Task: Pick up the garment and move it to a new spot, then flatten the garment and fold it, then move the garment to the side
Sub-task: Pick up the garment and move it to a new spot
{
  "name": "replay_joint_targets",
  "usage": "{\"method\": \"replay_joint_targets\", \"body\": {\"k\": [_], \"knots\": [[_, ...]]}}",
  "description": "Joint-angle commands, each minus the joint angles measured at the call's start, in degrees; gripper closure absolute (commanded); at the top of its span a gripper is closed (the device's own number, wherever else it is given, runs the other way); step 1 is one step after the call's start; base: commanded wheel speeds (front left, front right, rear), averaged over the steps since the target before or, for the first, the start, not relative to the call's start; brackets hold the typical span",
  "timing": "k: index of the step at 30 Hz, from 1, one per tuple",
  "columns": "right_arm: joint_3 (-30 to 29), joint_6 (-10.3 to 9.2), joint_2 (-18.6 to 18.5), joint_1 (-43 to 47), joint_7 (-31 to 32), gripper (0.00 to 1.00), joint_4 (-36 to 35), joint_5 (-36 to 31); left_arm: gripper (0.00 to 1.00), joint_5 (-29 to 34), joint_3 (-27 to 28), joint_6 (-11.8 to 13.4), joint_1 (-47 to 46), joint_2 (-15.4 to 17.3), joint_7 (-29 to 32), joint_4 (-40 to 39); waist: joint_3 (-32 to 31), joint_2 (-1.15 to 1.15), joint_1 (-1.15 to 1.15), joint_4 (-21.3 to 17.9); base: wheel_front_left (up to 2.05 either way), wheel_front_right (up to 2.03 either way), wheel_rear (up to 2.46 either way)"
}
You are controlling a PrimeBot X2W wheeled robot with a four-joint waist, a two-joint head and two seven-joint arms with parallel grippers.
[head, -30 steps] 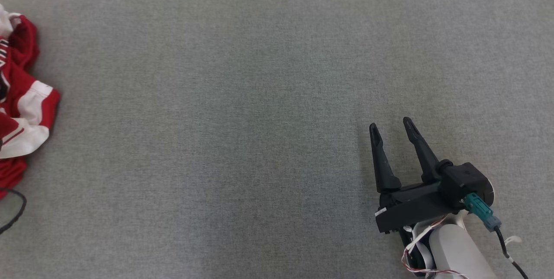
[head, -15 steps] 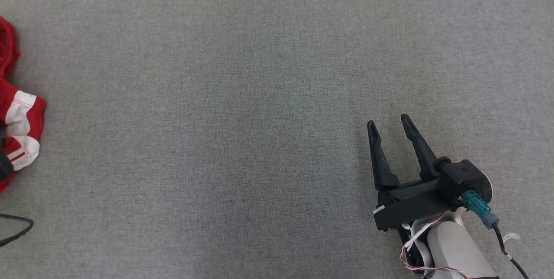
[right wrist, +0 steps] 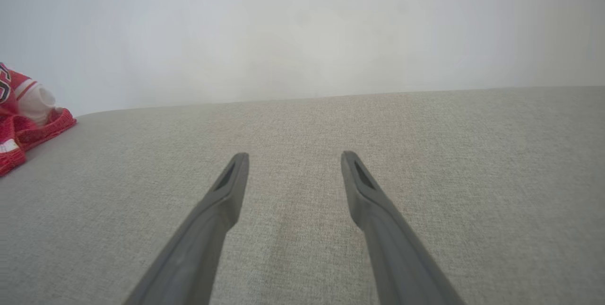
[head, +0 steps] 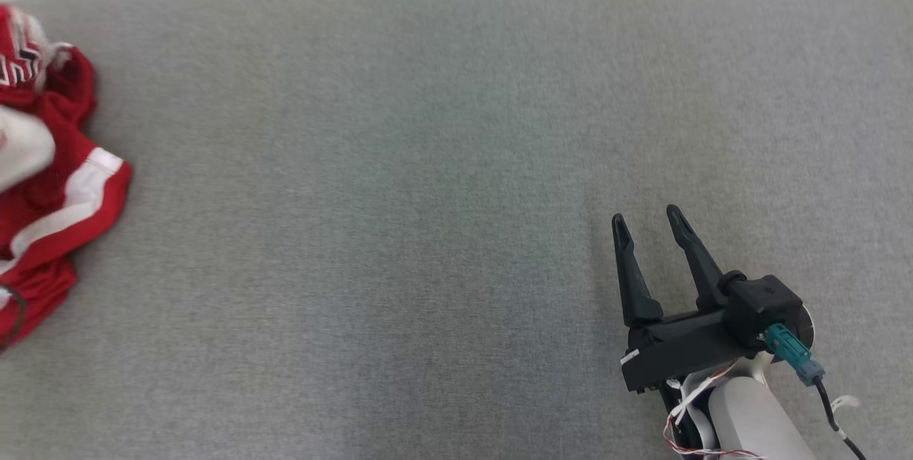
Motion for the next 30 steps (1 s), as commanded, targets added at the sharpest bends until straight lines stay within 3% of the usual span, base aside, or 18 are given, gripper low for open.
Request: {"method": "replay_joint_targets", "body": {"k": [1,7,13,23,30], "knots": [[-0.08,0.19,-0.04,0.82,-0.20,0.00,0.40,0.47,1.00,0.46,-0.48,-0.02,-1.64,0.66,-1.26,-1.40,-2.19,0.00,0.00,1.39,0.00,0.00,0.00],[-0.20,0.19,-0.05,1.29,-0.36,0.00,1.25,1.97,1.00,1.46,-3.11,-0.02,-5.75,1.43,-3.86,-8.87,-5.08,0.00,0.00,1.29,0.00,0.00,0.00],[-0.29,0.19,-0.07,2.36,-0.46,0.00,1.66,3.17,1.00,1.58,-6.15,-0.02,-9.12,-0.26,-1.85,-18.87,-7.10,0.00,0.00,-0.95,0.00,0.00,0.00],[-0.36,0.19,-0.06,2.29,-0.40,0.00,0.41,4.59,1.00,-0.72,-8.90,1.57,-8.80,-5.39,3.80,-33.99,-6.99,0.00,0.00,-9.39,0.00,0.00,0.00],[-0.70,0.19,-0.03,3.55,-0.42,0.00,0.19,5.39,1.00,-1.21,-12.05,2.37,-5.81,-9.03,4.94,-38.42,-6.34,0.00,0.00,-13.70,0.00,0.00,0.00]]}}
